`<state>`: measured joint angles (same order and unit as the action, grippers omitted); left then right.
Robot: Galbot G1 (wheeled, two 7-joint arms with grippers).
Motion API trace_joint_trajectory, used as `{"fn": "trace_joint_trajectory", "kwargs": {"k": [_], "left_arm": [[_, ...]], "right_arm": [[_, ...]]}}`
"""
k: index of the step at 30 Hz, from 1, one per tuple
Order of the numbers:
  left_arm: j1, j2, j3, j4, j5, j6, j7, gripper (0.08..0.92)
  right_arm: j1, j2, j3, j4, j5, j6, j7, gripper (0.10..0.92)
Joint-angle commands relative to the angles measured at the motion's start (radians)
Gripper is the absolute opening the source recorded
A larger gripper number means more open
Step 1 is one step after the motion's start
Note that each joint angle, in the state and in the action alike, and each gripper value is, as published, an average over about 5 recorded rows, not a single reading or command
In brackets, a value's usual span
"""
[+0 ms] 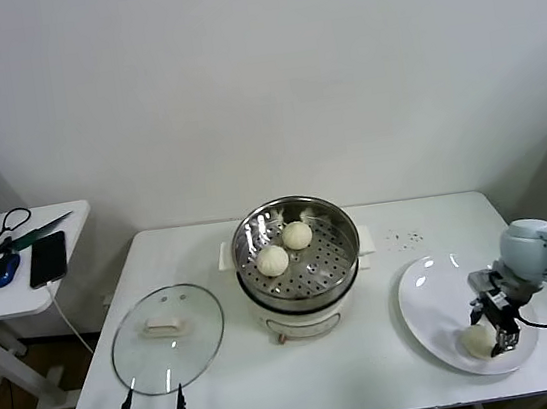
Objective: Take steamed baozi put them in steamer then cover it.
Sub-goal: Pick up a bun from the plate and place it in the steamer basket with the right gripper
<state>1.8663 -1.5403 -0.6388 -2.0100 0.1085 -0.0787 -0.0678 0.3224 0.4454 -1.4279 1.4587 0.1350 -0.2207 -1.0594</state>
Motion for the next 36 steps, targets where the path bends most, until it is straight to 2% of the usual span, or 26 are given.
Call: {"fn": "trace_joint_trajectory", "kwargs": {"k": [1, 8, 17, 31, 36], "left_arm": [[0.001, 0.002, 0.002, 0.001, 0.007, 0.001, 0.001, 0.823], [0.005, 0.001, 0.007, -0.001, 0.019, -0.001, 0.005, 0.823], [0.0, -0.004, 0.026, -0.004, 0.036, 0.003, 0.003, 0.823], [0.005, -0.009, 0.02, 0.005, 0.023, -0.007, -0.001, 0.823], [-0.004, -0.01, 0.021, -0.003, 0.017, 0.002, -0.004, 0.823]], "right_arm": [[0.171, 0.073, -0.033, -0.036, -0.042, 0.21, -0.032, 0.677], [0.45, 0.222, -0.123, -0.058, -0.09, 0.464, -0.055, 0.662], [0.641, 0.41, -0.113, -0.066, -0.16, 0.739, -0.073, 0.662], [0.493, 0.721, 0.037, -0.086, -0.169, 0.748, -0.071, 0.662], [0.416, 0.802, 0.033, -0.089, -0.222, 0.748, -0.068, 0.664]]}}
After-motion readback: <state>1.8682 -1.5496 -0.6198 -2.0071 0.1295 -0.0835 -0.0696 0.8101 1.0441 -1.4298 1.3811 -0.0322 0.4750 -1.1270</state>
